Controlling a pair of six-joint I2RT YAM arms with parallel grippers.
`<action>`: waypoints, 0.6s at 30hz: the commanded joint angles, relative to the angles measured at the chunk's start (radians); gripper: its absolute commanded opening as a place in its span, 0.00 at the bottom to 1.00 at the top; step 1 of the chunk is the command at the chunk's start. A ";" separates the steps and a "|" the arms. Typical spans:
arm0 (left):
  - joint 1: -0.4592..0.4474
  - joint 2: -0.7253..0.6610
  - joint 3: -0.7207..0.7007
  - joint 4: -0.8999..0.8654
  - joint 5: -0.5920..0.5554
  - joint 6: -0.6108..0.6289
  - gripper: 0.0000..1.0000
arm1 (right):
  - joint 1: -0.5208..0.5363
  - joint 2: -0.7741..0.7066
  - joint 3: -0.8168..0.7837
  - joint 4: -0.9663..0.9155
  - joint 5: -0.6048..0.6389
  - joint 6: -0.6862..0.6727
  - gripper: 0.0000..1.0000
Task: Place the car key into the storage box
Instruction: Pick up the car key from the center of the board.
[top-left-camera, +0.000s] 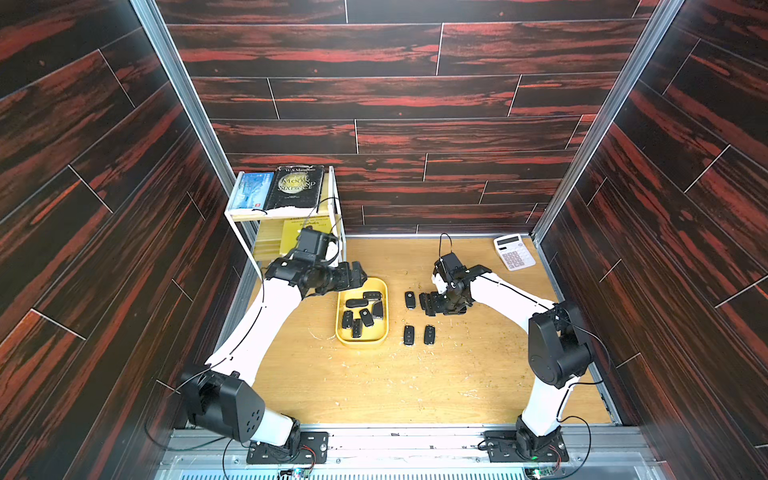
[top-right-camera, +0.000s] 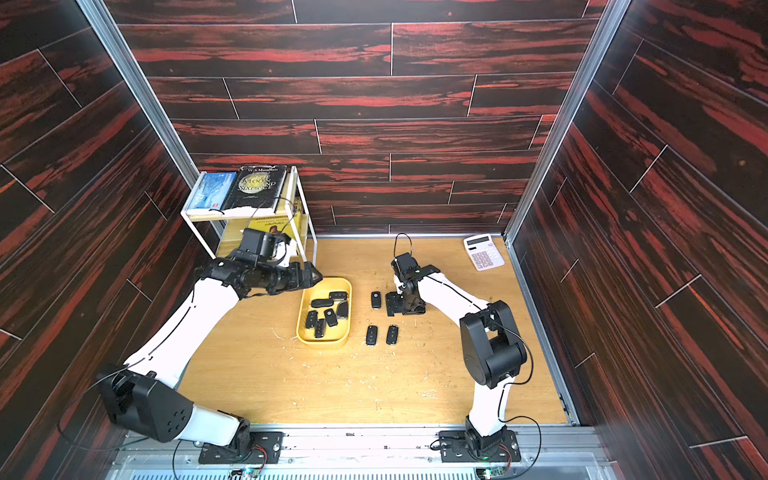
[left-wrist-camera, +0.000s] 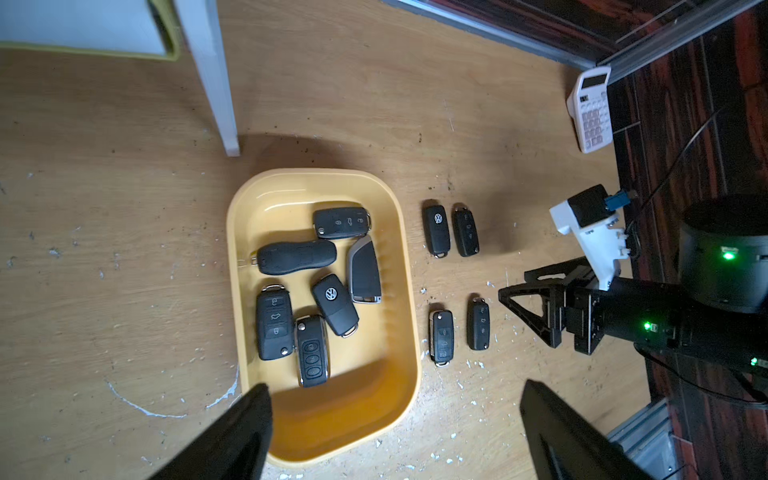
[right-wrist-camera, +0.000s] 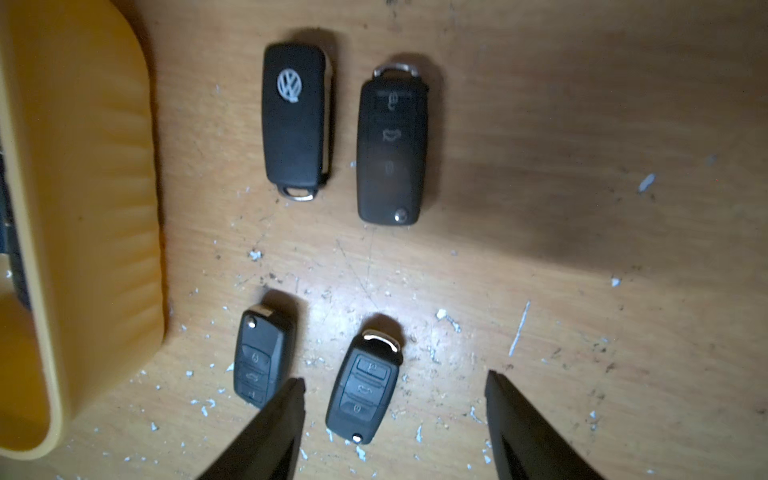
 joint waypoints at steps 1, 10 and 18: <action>-0.026 0.041 0.008 -0.106 -0.070 0.023 0.97 | 0.020 -0.052 -0.054 0.025 -0.045 0.033 0.72; -0.063 0.058 -0.002 -0.094 -0.131 0.035 0.97 | 0.174 -0.041 -0.119 0.029 0.075 0.116 0.68; -0.078 0.056 0.010 -0.116 -0.164 0.059 0.97 | 0.230 0.012 -0.114 0.015 0.245 0.196 0.67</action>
